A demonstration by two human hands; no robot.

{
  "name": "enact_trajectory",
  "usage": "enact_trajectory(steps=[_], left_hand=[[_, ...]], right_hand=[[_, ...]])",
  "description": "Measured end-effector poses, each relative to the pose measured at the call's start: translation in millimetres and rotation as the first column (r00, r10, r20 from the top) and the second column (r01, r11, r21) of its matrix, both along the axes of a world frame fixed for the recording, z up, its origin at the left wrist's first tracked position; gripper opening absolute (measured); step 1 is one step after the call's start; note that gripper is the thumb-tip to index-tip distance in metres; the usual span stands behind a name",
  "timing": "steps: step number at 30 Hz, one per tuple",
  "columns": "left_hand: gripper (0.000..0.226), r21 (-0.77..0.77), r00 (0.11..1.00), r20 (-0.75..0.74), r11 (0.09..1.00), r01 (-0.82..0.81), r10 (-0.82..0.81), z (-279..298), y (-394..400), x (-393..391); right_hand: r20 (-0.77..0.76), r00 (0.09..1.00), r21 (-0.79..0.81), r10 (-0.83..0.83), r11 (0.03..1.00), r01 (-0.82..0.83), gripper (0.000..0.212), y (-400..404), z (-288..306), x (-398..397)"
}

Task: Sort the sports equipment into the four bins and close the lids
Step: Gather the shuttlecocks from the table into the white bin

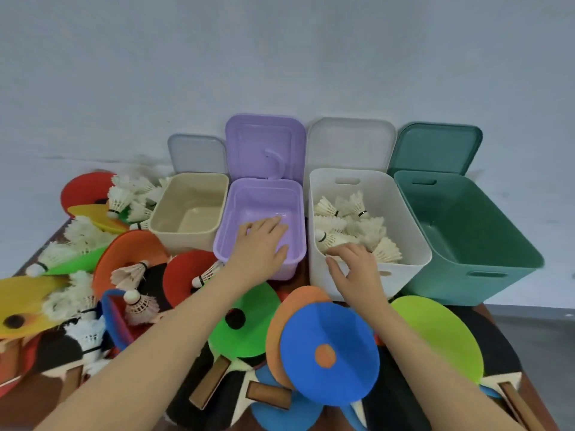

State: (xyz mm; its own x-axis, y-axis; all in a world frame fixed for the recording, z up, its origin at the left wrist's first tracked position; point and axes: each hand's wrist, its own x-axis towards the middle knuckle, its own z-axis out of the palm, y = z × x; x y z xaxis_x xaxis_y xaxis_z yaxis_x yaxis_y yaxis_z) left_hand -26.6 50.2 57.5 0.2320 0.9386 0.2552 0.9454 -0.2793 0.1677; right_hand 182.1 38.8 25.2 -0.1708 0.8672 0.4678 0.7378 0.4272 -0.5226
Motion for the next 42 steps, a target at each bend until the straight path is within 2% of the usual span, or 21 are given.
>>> enact_trajectory(steps=[2, 5, 8, 10, 14, 19, 21, 24, 28, 31, 34, 37, 42], left_hand=[[0.045, 0.014, 1.0, 0.026, 1.0, -0.009, 0.009, 2, -15, -29], [0.042, -0.001, 0.997, 0.07, 1.0, -0.03, 0.03, -7, -41, -77], [0.034, 0.008, 0.994, 0.079, 0.997, -0.073, 0.072, -21, -71, -126], [0.041, -0.031, 0.989, 0.098, 0.993, -0.11, 0.113, -33, -91, -156], [0.046, -0.038, 0.979, 0.114, 0.986, -0.165, 0.168, -56, -133, -206], [0.045, -0.059, 0.971, 0.143, 0.981, -0.185, 0.191, -84, -181, -243], [0.044, -0.054, 0.977, 0.127, 0.984, -0.168, 0.174, -94, -197, -249], [0.041, -0.063, 0.974, 0.158, 0.986, -0.155, 0.163, -107, -217, -248], [0.037, -0.1, 0.983, 0.146, 0.991, -0.095, 0.109, -127, -232, -246], [0.036, -0.137, 0.989, 0.131, 0.989, -0.055, 0.073, -140, -235, -242], [0.038, -0.203, 0.992, 0.112, 0.979, -0.036, 0.06, -146, -230, -238], [0.038, -0.237, 0.982, 0.174, 0.971, -0.037, 0.08, -149, -224, -236], [0.029, -0.139, 0.936, 0.341, 0.989, -0.041, 0.087, -145, -226, -235]], right_hand=[[-0.071, 0.995, -0.025, 0.074, 0.997, -0.076, 0.029, -14, -3, -27], [-0.124, 0.983, -0.072, 0.135, 0.987, -0.145, 0.023, -37, -12, -68], [-0.111, 0.984, -0.117, 0.14, 0.981, -0.153, 0.025, -58, -23, -111], [-0.08, 0.986, -0.13, 0.144, 0.979, -0.154, 0.03, -72, -31, -139], [-0.079, 0.986, -0.151, 0.15, 0.975, -0.16, 0.018, -105, -46, -193], [-0.069, 0.976, -0.153, 0.205, 0.965, -0.213, 0.026, -143, -72, -237], [0.007, 0.986, -0.163, 0.168, 0.973, -0.165, 0.034, -152, -85, -246], [0.109, 0.994, -0.269, 0.013, 0.963, 0.017, 0.052, -164, -102, -256], [0.189, 0.981, -0.339, -0.042, 0.935, 0.106, 0.056, -173, -120, -263], [0.126, 0.99, -0.362, -0.066, 0.926, 0.108, 0.047, -173, -119, -262], [0.071, 0.994, -0.29, -0.078, 0.952, 0.096, 0.033, -171, -115, -264], [0.036, 0.995, -0.264, -0.089, 0.96, 0.095, 0.023, -168, -112, -267], [0.042, 0.998, -0.182, -0.051, 0.982, 0.058, 0.01, -169, -104, -261]])
